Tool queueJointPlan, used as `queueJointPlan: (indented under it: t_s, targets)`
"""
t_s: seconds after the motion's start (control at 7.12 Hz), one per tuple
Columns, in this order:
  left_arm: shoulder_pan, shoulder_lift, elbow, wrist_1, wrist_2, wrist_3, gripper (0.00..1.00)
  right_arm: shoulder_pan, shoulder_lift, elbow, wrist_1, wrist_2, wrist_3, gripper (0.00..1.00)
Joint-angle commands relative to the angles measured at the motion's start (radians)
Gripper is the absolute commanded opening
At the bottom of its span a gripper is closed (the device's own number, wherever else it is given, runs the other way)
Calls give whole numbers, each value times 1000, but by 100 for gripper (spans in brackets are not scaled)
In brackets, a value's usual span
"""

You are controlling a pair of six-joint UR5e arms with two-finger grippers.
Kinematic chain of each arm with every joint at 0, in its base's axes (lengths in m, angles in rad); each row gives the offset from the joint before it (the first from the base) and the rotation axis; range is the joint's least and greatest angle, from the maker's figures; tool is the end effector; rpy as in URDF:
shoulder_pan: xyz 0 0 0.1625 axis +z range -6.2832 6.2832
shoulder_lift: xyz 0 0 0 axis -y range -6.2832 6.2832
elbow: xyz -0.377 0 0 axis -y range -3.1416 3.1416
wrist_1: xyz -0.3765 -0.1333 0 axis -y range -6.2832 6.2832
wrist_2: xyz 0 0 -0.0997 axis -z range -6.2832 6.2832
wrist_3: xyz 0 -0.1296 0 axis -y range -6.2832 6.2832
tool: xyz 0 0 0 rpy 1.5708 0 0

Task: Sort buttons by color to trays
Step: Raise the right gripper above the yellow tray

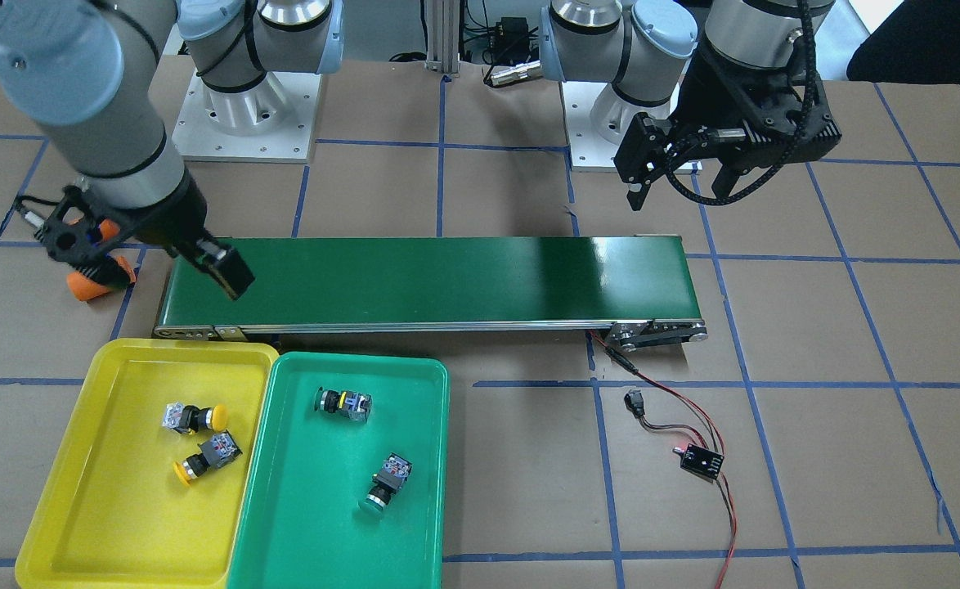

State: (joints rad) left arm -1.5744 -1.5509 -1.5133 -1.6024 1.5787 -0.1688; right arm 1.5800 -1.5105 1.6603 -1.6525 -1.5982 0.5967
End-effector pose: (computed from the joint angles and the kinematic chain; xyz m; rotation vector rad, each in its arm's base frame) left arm -0.1340 -0.4729 0.4436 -0.2591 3.1261 -0.0726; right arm 0.1342 -0.4844 0.3466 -0.8944 -2.9618 -0.0879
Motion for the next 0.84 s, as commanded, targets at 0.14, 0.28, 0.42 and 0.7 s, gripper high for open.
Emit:
queueJointPlan:
  t_s: [0.14, 0.28, 0.42, 0.7]
  targets:
    - [1, -14, 42, -82, 1, -1, 100, 96, -178, -1, 197, 3, -92, 100]
    - [1, -9, 36, -76, -2, -1, 100, 95, -201, -2, 197, 12, -153, 100]
    - [-3, -9, 21, -38, 1, -5, 100, 86, -212, 5, 195, 14, -313, 100]
    - [-3, -9, 18, -17, 3, -9, 100, 81, -218, 7, 175, 9, -420, 100]
